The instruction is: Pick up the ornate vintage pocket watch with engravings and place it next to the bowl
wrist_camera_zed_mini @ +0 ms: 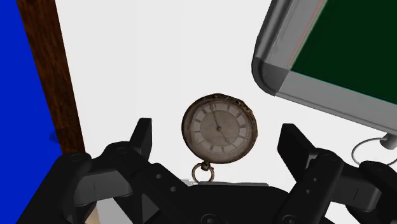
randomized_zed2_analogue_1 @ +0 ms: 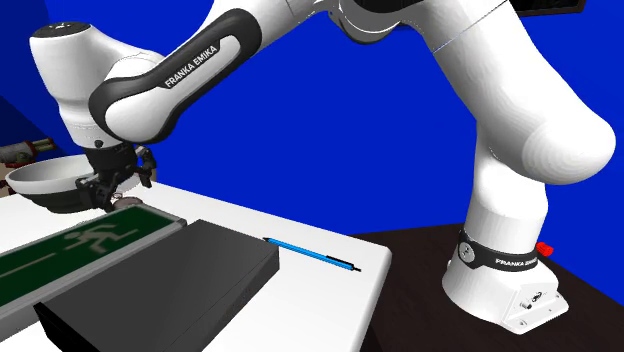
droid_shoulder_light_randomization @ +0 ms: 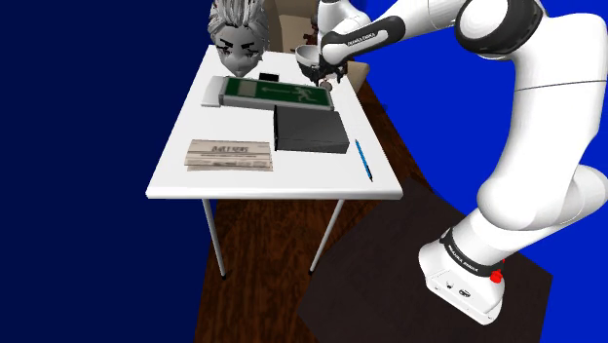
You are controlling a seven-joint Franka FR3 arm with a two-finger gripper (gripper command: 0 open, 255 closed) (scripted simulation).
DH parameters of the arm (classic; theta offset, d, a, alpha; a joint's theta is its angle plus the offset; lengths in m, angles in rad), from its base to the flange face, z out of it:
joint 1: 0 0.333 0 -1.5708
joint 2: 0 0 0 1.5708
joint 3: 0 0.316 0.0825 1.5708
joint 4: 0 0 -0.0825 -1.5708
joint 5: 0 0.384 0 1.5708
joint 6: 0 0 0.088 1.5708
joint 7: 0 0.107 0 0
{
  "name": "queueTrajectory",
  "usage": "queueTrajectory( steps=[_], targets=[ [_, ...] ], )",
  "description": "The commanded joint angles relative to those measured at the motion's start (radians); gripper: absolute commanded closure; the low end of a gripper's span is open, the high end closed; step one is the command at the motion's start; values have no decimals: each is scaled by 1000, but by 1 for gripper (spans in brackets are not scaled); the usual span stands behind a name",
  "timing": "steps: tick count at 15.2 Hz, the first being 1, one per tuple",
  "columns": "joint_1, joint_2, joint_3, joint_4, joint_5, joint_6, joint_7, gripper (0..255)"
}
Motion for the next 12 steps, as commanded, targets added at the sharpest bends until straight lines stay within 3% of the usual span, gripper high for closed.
queueTrajectory(
  steps=[1, 4, 12],
  targets=[
    [2, -23, 9, -8, 9, -16, -3, 0],
    [5, -82, 28, -17, 33, -68, -14, 0],
    [6, -82, 28, -17, 33, -68, -14, 0]
  ],
)
